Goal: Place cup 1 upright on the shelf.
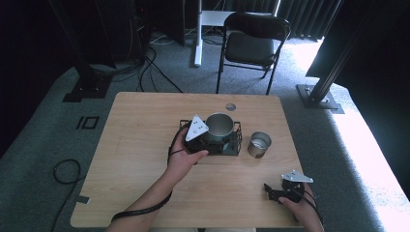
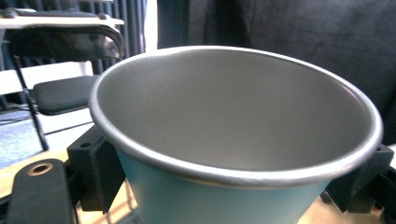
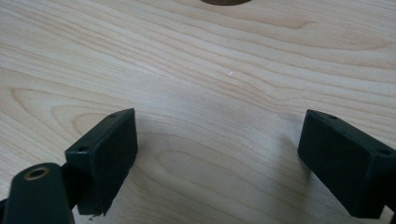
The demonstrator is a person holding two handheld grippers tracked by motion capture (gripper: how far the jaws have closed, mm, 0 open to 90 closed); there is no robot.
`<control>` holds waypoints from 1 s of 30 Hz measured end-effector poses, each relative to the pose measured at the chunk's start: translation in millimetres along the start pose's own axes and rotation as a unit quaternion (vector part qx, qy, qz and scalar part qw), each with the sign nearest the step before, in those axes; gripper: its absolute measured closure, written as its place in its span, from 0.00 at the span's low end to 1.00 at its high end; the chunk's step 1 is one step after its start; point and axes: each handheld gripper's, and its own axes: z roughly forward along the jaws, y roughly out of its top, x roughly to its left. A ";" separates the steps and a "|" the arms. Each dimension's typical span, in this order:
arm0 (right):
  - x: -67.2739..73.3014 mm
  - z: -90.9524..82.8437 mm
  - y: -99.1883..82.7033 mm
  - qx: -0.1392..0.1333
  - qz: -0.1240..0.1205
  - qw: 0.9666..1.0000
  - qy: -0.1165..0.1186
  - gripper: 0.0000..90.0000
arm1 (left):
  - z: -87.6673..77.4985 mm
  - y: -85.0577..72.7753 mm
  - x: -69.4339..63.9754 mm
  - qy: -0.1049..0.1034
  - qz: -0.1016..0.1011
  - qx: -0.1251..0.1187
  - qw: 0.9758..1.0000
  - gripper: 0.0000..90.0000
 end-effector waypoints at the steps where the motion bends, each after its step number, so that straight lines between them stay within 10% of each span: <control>1: 0.0 0.0 0.0 0.000 0.000 1.000 0.000 0.13 | -0.5 1.6 3.1 0.006 0.001 -0.002 1.000 0.17; 15: 0.0 0.0 0.0 0.000 0.000 1.000 0.000 0.13 | -1.8 1.0 49.7 0.087 -0.014 -0.005 0.996 0.17; 30: 0.0 0.0 0.0 0.000 0.000 1.000 0.000 0.13 | -0.7 -25.3 81.3 0.122 -0.041 0.008 0.992 0.17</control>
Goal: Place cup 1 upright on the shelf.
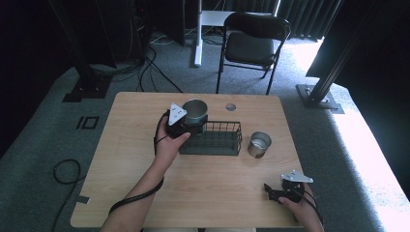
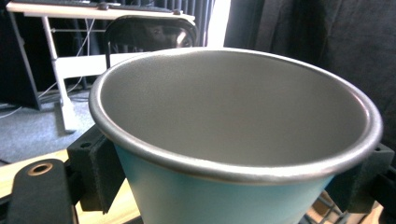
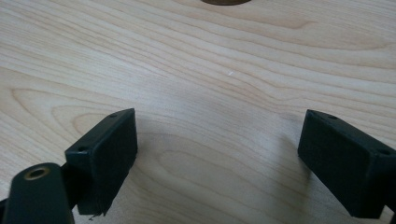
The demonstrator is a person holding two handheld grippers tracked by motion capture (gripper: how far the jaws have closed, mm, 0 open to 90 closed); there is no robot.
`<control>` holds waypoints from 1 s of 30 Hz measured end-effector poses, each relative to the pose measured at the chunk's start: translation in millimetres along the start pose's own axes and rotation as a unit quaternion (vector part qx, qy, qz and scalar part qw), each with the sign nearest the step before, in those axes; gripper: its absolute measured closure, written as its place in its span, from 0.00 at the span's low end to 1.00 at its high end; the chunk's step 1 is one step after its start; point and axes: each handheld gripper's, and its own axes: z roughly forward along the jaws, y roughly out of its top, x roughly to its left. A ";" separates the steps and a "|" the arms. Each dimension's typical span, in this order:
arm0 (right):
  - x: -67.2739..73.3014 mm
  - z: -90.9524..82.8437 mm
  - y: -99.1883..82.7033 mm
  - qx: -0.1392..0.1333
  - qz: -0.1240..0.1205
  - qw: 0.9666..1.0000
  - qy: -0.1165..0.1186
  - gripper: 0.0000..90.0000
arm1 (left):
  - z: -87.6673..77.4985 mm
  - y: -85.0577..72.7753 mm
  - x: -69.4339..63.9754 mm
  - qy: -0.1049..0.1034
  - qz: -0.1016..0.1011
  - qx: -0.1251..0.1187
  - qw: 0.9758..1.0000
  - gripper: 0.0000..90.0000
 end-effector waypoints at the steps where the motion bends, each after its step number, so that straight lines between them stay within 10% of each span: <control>1: 0.0 0.0 0.0 0.000 0.000 1.000 0.000 0.13 | 0.4 -1.7 1.6 0.002 -0.001 0.000 1.000 0.17; 30: -0.1 0.0 0.0 0.000 0.000 1.000 0.000 0.13 | 16.1 -44.7 7.0 0.014 0.001 0.024 1.000 0.17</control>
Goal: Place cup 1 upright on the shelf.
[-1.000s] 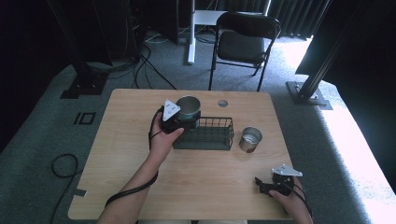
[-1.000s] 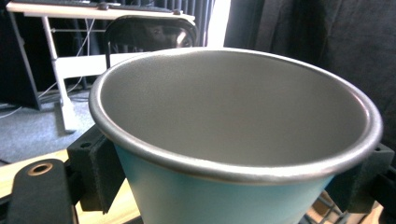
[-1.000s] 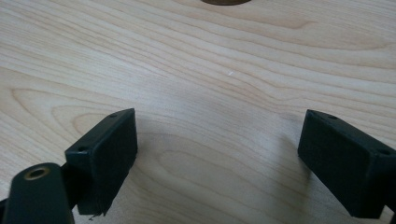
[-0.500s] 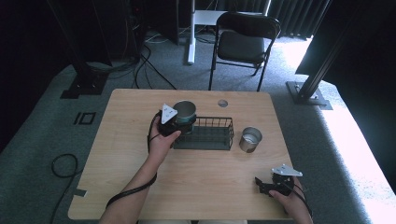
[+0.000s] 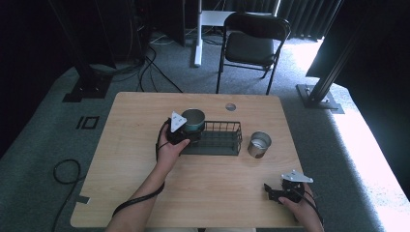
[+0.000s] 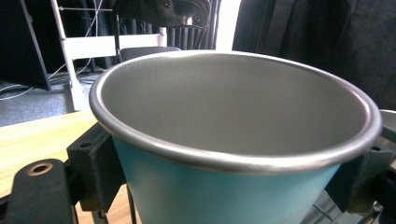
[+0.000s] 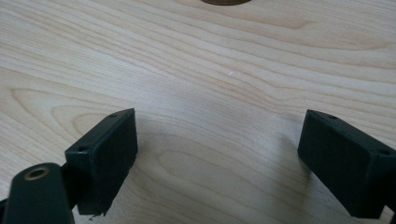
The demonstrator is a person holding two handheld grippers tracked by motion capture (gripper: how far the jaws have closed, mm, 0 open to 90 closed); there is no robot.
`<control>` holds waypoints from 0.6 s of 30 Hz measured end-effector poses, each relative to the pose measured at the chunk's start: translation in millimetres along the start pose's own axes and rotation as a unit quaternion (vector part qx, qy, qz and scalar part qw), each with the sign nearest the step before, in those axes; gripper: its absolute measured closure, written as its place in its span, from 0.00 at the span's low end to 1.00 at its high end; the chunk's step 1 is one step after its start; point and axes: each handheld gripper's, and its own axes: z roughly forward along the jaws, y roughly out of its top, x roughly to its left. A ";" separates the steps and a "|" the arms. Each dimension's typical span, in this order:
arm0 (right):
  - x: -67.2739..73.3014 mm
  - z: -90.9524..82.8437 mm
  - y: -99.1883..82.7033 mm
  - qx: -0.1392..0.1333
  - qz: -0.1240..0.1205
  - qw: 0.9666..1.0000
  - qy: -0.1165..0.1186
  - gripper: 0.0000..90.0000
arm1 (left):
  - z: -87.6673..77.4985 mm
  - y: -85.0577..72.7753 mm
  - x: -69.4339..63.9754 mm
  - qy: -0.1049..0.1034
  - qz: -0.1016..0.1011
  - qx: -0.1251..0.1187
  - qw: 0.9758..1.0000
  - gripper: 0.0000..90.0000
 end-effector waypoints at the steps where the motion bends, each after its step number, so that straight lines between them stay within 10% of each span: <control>1: 0.0 0.0 0.0 0.000 0.000 1.000 0.000 0.13 | 0.6 -1.4 -0.5 0.000 0.001 0.000 1.000 0.17; 18: 0.0 0.0 0.0 0.000 0.000 1.000 0.000 0.13 | -5.6 0.2 -7.9 0.008 0.041 0.017 0.999 0.03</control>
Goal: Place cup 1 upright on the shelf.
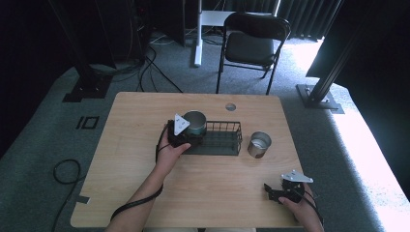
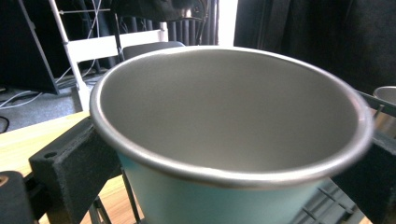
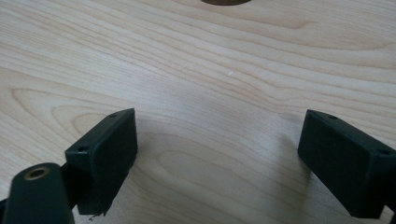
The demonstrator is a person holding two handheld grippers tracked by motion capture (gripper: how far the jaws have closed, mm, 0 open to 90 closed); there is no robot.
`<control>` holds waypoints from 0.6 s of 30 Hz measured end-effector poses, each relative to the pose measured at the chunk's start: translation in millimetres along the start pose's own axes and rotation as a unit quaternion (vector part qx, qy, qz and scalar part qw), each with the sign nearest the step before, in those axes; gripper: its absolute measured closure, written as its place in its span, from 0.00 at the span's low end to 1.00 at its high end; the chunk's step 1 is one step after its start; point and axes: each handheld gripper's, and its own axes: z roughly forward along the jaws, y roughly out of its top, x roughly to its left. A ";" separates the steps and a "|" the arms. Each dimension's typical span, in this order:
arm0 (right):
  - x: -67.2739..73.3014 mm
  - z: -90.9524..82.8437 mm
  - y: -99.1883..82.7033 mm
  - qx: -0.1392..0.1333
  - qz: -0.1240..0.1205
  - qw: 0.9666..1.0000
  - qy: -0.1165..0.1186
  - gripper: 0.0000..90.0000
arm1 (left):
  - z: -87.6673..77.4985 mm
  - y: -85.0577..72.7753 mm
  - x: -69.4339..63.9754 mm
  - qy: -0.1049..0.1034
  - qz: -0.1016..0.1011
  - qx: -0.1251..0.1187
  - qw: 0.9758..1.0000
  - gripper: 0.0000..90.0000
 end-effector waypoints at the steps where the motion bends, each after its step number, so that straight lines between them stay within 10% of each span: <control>1: 0.0 0.0 0.0 0.000 0.000 1.000 0.000 0.13 | -1.6 1.1 0.3 -0.001 -0.002 -0.002 1.000 0.03; 18: 0.0 0.0 0.1 0.000 0.000 1.000 0.000 0.13 | -31.7 -0.3 10.0 -0.024 -0.026 0.021 0.999 0.03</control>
